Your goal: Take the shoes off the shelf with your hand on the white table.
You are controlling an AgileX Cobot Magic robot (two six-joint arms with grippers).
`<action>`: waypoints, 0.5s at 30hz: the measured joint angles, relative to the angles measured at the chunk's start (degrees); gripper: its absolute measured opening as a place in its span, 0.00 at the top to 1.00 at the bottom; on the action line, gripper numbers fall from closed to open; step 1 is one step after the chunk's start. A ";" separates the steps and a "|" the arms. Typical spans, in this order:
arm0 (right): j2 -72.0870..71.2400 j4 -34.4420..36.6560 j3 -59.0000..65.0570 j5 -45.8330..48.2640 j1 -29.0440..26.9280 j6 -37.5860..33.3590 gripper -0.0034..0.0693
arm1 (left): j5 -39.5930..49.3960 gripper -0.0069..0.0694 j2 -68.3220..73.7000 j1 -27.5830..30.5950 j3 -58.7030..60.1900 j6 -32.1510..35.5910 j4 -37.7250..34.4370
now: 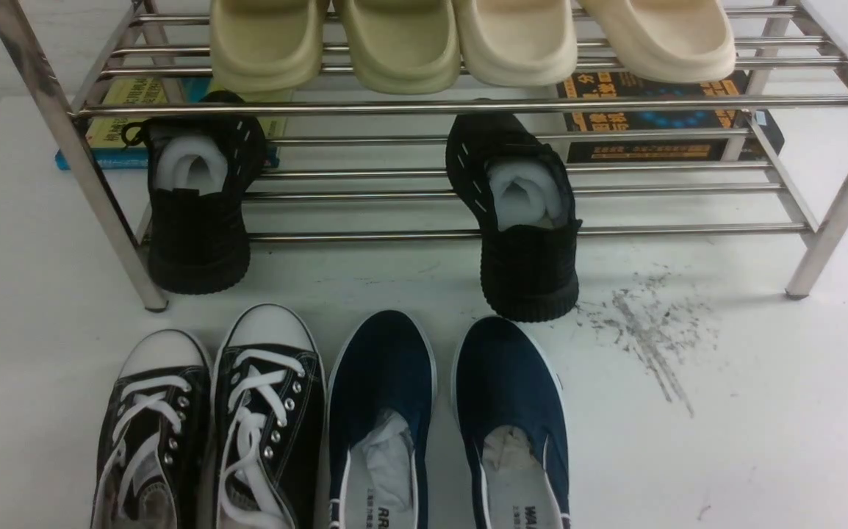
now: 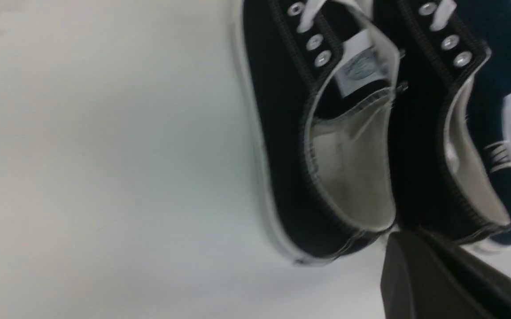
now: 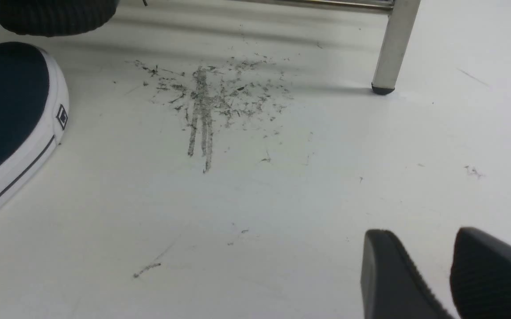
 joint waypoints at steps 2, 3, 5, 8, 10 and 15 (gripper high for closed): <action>0.00 0.00 0.00 0.00 0.00 0.00 0.63 | -6.32 0.91 -2.74 0.00 3.16 -1.13 -1.05; 0.00 0.00 0.00 0.00 0.00 0.00 0.63 | -11.01 0.91 -4.00 0.00 5.29 -2.25 -1.61; 0.00 0.00 0.00 0.00 0.00 0.00 0.63 | -17.69 0.91 -5.67 0.00 8.15 -3.89 -1.87; 0.00 0.00 0.00 0.00 0.00 0.00 0.63 | -21.83 0.90 -5.88 0.00 10.76 -4.77 -1.36; 0.00 0.00 0.00 0.00 0.00 0.00 0.63 | -22.80 0.90 -5.88 0.00 11.89 -4.98 0.63; 0.00 0.00 0.00 0.00 0.00 0.00 0.63 | -23.16 0.89 -5.88 0.00 12.29 -7.41 5.18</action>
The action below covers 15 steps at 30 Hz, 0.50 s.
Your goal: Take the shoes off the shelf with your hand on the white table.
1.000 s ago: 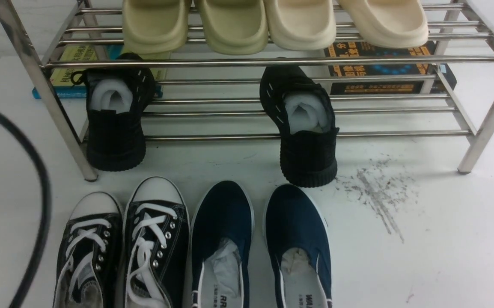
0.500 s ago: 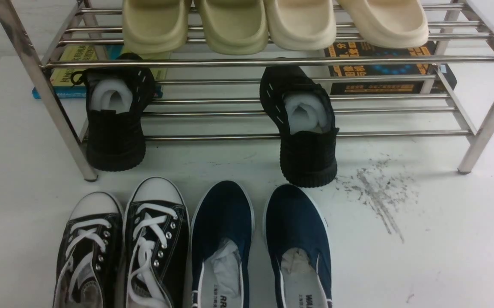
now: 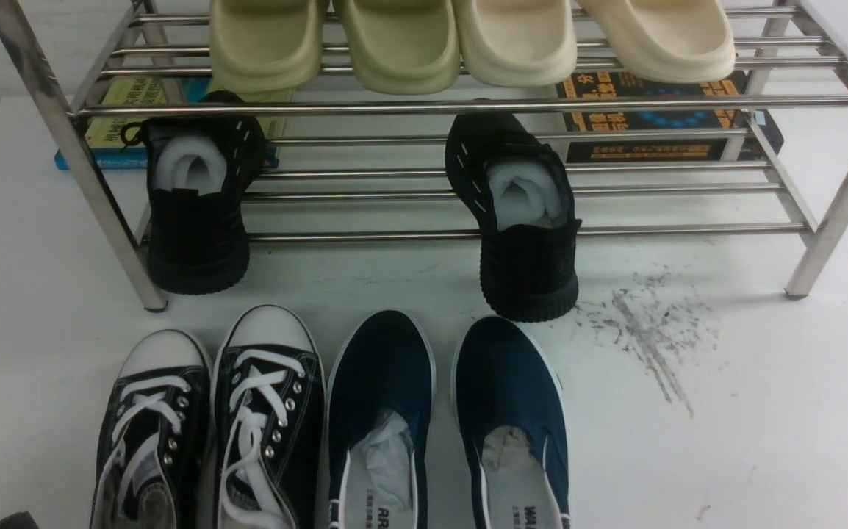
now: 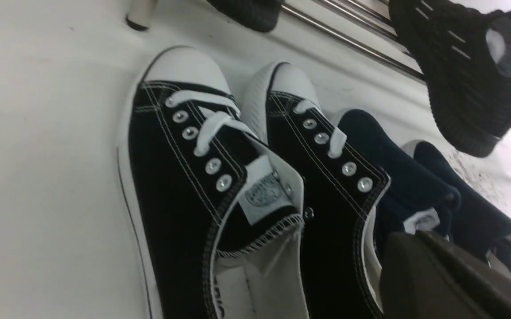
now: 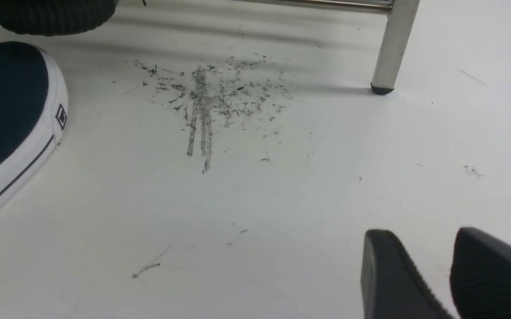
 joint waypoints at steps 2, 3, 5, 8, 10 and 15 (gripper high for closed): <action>0.00 0.00 0.00 0.00 0.00 0.00 0.63 | -0.20 0.89 0.00 0.00 0.00 -1.37 1.60; 0.00 0.00 0.00 0.00 0.00 0.00 0.63 | -0.20 0.89 0.00 0.00 0.00 -1.52 1.98; 0.00 0.00 0.00 0.00 0.00 0.00 0.63 | -0.20 0.89 0.00 0.00 0.02 -3.43 4.27; 0.00 0.00 0.00 0.00 0.00 0.00 0.63 | -0.44 0.89 0.00 0.00 0.37 -5.00 6.28; 0.00 0.00 0.00 0.00 0.00 0.00 0.63 | -0.84 0.88 0.00 0.00 1.00 -5.42 6.85; 0.00 0.00 0.00 0.00 0.00 0.00 0.63 | -2.54 0.88 0.00 0.21 6.97 -5.11 7.10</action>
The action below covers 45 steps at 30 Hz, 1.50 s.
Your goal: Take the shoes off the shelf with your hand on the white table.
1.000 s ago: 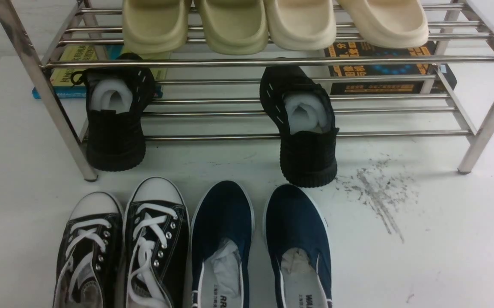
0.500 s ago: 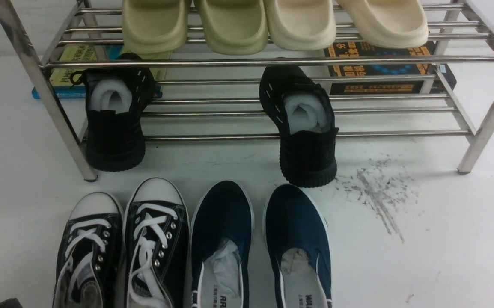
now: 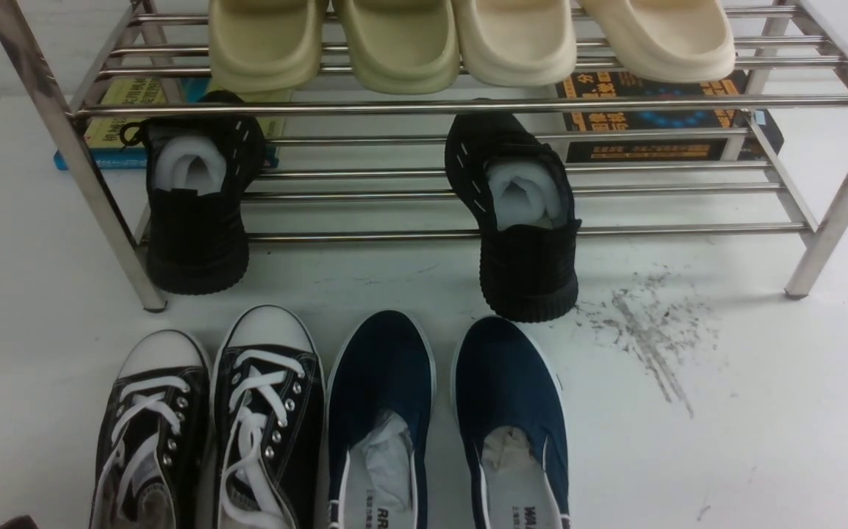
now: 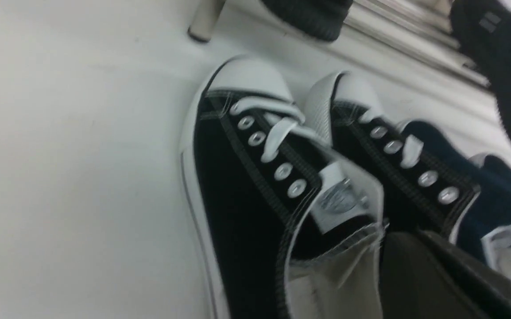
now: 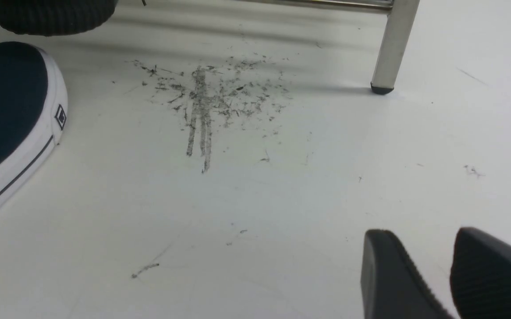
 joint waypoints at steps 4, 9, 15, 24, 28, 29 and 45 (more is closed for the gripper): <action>0.00 0.00 0.00 0.00 0.00 0.00 0.63 | -1.98 0.88 0.05 2.87 3.31 5.50 -3.05; 0.00 0.00 0.00 0.00 0.00 0.00 0.63 | -5.72 0.87 0.05 12.14 5.51 24.07 -12.00; 0.00 0.00 0.00 0.00 0.00 0.00 0.63 | -8.46 0.86 -0.29 21.66 6.59 34.64 -18.59; 0.00 0.00 0.00 0.00 0.00 0.00 0.63 | -10.61 0.86 -0.39 24.33 7.86 32.81 -18.21; 0.00 0.00 0.00 0.00 0.00 0.00 0.63 | -10.99 0.85 -0.39 24.33 7.97 31.70 -17.74; 0.00 0.00 0.00 0.00 0.00 0.00 0.63 | -10.99 0.85 -0.39 24.33 7.97 31.64 -17.74; 0.00 0.00 0.00 0.00 0.00 0.00 0.63 | -11.44 0.84 -0.44 25.11 8.10 28.66 -15.93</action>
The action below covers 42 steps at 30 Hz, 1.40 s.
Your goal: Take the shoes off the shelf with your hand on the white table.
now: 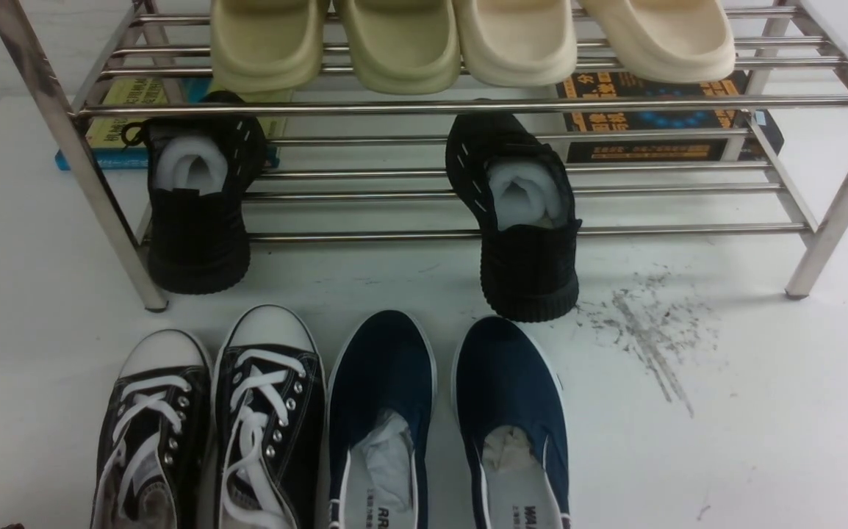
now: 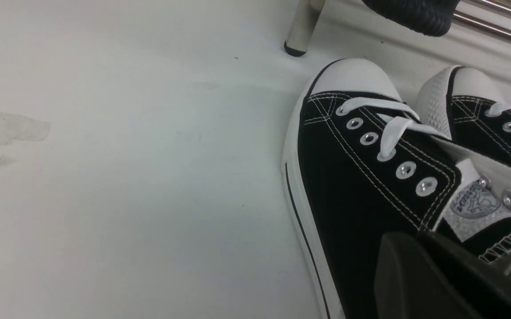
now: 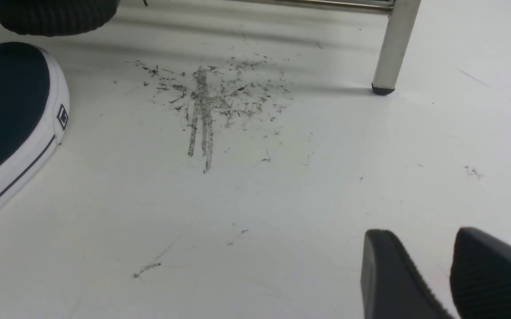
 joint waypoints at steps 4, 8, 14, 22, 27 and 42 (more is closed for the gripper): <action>0.00 0.00 0.00 0.00 0.00 0.00 0.63 | 0.00 0.83 0.00 1.95 0.01 -0.08 0.00; 0.00 0.00 0.00 0.00 0.00 0.00 0.63 | -0.05 0.82 0.00 2.63 0.01 -0.12 0.12; 0.00 0.00 0.00 0.00 0.00 0.00 0.63 | -0.05 0.81 0.00 2.63 0.01 -0.12 0.21; 0.00 0.00 0.00 0.00 0.00 0.00 0.63 | -0.11 0.80 0.00 2.63 0.06 -0.12 0.25; 0.00 0.00 0.00 0.00 0.00 0.00 0.63 | -0.11 0.79 0.00 2.63 0.06 -0.12 0.27; 0.00 0.00 0.00 0.00 0.00 0.00 0.63 | -0.18 0.78 0.00 2.63 0.06 -0.12 0.84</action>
